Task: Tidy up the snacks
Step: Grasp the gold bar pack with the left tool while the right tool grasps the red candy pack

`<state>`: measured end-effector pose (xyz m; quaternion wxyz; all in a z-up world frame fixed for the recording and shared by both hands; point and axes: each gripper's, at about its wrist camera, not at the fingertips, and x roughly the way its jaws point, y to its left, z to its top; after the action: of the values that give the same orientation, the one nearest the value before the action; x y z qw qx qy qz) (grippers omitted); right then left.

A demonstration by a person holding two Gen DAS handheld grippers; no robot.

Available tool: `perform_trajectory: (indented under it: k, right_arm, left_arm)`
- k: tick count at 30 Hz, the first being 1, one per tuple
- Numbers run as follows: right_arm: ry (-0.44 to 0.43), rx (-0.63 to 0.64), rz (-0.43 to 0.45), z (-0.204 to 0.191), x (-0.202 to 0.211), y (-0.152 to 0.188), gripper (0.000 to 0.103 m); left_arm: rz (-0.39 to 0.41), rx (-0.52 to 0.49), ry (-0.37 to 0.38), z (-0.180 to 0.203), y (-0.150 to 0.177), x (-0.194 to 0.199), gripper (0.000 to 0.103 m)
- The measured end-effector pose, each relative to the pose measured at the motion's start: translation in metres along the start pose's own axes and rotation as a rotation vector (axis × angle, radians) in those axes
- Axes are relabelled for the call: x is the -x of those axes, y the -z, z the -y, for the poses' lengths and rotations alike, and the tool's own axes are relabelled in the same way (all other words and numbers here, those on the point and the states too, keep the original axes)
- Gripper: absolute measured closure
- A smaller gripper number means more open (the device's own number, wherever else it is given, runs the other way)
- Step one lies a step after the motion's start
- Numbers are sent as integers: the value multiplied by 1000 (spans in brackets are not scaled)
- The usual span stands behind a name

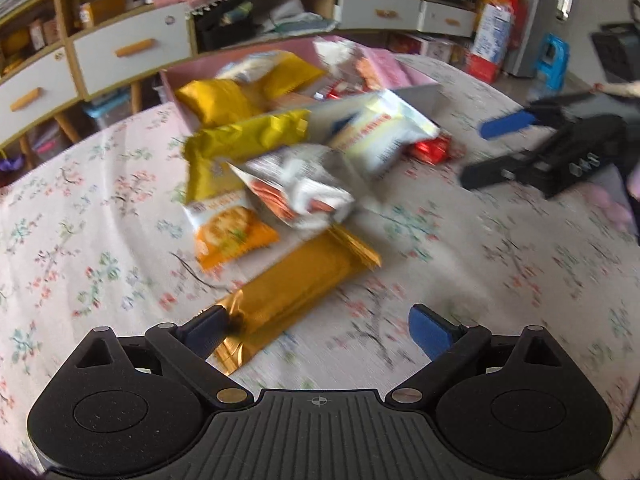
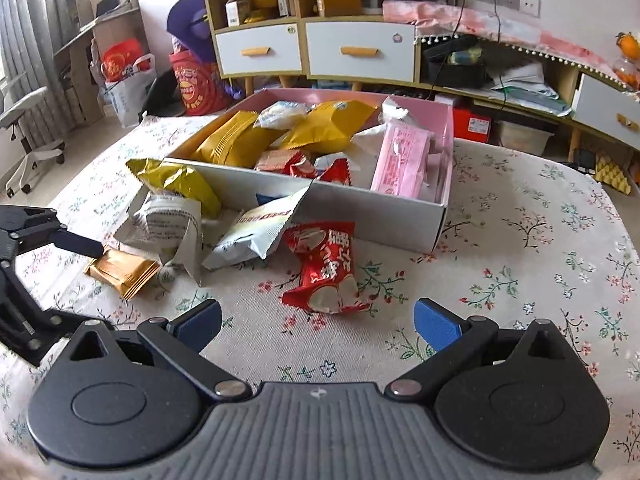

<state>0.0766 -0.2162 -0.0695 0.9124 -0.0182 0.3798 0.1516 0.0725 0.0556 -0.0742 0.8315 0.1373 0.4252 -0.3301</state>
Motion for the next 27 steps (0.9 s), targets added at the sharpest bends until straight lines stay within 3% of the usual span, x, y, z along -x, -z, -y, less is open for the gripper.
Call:
perform_trajectory:
  k: [4, 11, 14, 16, 21, 27]
  right_arm:
    - [-5, 13, -4, -3, 0, 1, 1]
    - [17, 14, 11, -5, -4, -2, 3]
    - [38, 17, -3, -5, -12, -2, 7]
    - [48, 22, -14, -5, -16, -3, 11]
    - [69, 8, -17, -4, -23, -4, 17]
    - [96, -12, 11, -4, -26, -4, 18]
  left_arm:
    - [-21, -17, 50, 12, 5, 7, 7]
    - [39, 8, -65, 14, -7, 2, 8]
    - [40, 45, -81, 10, -13, -5, 19]
    - [24, 51, -93, 8, -15, -9, 34]
    - [12, 46, -91, 14, -17, -11, 51]
    - [9, 73, -121, 24, -16, -10, 58]
